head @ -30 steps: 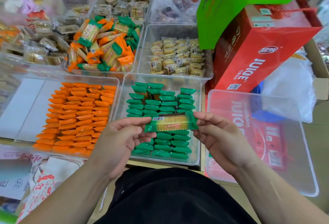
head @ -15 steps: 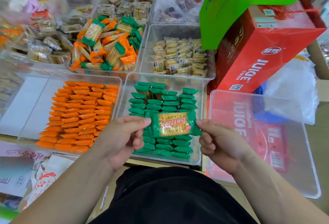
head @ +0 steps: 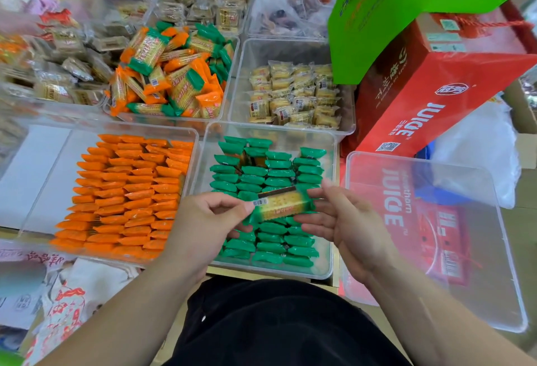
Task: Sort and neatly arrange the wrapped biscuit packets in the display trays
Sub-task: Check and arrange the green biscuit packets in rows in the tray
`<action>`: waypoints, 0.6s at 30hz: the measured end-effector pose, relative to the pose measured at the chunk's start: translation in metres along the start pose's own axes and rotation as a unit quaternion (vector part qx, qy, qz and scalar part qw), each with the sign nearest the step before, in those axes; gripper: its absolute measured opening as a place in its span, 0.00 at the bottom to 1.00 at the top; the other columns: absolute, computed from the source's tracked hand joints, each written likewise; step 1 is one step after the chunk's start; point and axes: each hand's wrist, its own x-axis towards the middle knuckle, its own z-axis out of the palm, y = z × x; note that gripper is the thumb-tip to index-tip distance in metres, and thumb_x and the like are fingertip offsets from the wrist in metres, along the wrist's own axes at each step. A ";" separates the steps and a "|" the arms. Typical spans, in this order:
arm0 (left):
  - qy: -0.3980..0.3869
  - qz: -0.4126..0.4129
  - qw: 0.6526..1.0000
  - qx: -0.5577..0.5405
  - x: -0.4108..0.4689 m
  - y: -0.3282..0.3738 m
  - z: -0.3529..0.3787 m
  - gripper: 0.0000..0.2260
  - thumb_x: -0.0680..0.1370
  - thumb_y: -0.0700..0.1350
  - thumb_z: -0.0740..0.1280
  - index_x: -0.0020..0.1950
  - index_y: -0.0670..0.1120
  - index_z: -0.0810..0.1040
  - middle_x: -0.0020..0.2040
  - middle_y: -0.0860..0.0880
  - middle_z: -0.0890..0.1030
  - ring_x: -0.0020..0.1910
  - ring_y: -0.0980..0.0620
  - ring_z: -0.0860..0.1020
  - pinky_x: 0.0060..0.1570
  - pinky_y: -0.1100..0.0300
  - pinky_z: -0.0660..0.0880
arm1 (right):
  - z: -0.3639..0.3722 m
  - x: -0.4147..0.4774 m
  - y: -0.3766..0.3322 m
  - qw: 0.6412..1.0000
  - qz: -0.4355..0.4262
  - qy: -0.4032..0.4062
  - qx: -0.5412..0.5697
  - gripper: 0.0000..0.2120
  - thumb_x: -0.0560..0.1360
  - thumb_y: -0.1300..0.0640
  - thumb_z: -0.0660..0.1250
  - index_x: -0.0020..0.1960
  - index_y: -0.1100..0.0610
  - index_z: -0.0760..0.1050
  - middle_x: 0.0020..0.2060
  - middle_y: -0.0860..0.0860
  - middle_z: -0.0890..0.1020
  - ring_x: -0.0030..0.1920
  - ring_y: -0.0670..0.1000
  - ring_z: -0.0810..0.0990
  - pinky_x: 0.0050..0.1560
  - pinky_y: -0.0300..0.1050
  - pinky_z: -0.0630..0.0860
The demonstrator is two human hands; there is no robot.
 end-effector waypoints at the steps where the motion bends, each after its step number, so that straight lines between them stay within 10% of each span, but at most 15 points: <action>1: 0.004 0.000 1.000 0.005 0.006 -0.004 0.001 0.02 0.75 0.39 0.75 0.45 0.45 0.85 0.38 0.50 0.86 0.37 0.52 0.85 0.37 0.58 0.81 | 0.003 0.005 0.002 1.000 -0.010 0.002 -0.011 0.13 0.78 0.51 0.68 0.50 0.62 0.79 0.45 0.57 0.87 0.47 0.59 0.87 0.47 0.50 0.82; 11: 0.003 0.068 0.988 0.138 0.116 -0.031 -0.010 0.11 0.77 0.43 0.73 0.58 0.52 0.80 0.46 0.52 0.81 0.44 0.51 0.79 0.45 0.54 0.77 | 0.022 0.084 0.008 0.962 -0.167 0.053 -0.209 0.12 0.73 0.60 0.76 0.55 0.54 0.82 0.45 0.46 0.87 0.48 0.47 0.85 0.54 0.49 0.82; 18: 0.006 0.190 0.872 0.452 0.201 -0.028 0.004 0.15 0.80 0.48 0.67 0.66 0.56 0.79 0.58 0.49 0.79 0.54 0.46 0.78 0.46 0.54 0.73 | 0.039 0.138 0.016 0.844 -0.322 0.059 -0.425 0.14 0.72 0.59 0.77 0.57 0.55 0.83 0.48 0.45 0.85 0.48 0.39 0.79 0.52 0.28 0.74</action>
